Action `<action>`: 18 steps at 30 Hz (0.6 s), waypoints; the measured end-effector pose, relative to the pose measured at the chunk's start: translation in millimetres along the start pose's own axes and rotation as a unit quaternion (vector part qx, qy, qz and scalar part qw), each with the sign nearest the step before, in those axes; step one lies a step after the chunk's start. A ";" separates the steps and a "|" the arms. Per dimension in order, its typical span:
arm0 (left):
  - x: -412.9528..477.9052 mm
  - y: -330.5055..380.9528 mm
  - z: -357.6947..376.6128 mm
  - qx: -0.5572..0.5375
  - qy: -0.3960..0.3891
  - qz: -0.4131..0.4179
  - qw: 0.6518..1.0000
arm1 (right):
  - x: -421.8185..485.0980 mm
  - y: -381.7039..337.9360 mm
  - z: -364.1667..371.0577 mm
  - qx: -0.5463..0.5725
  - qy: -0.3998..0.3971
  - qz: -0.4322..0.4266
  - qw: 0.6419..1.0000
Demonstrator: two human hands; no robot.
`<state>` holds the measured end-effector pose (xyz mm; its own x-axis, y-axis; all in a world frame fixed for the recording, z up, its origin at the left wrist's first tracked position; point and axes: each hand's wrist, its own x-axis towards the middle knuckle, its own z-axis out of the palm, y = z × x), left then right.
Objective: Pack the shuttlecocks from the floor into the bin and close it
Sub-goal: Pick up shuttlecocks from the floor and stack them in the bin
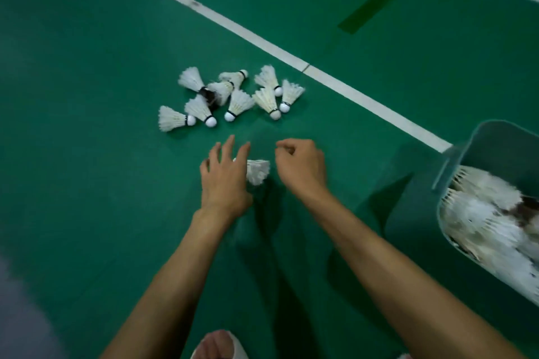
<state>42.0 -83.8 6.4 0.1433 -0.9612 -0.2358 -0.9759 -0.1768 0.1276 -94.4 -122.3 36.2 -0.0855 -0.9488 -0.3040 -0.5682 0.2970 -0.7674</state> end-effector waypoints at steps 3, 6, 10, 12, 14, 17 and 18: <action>17.4 -27.6 26.8 -0.014 -0.003 0.020 1.000 | 42.7 4.1 28.5 -0.004 -0.031 0.030 0.999; 31.9 -36.4 43.1 -0.059 0.034 0.028 0.997 | 89.1 1.1 45.6 -0.039 -0.019 -0.029 0.999; 45.9 -36.6 53.9 -0.158 0.102 0.016 0.982 | 145.0 -12.9 41.9 -0.214 0.053 -0.130 0.967; 57.6 -32.4 53.7 -0.214 0.136 0.004 0.967 | 169.1 -15.1 33.5 -0.261 0.014 -0.102 0.960; 78.7 -24.3 50.1 -0.279 0.151 -0.014 0.948 | 191.4 -9.2 30.5 -0.269 -0.050 -0.067 0.959; 118.1 -9.8 48.6 -0.406 0.095 -0.017 0.909 | 202.8 7.3 31.2 -0.217 -0.053 -0.088 0.971; 130.2 -4.5 47.4 -0.434 0.083 -0.024 0.897 | 200.8 14.0 30.8 -0.187 -0.040 -0.098 0.977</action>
<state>57.3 -198.2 -70.6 0.2742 -0.9537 -0.1234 -0.4826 -0.2474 0.8402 -94.4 -305.3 -53.0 0.1102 -0.9678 -0.2261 -0.8282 0.0363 -0.5592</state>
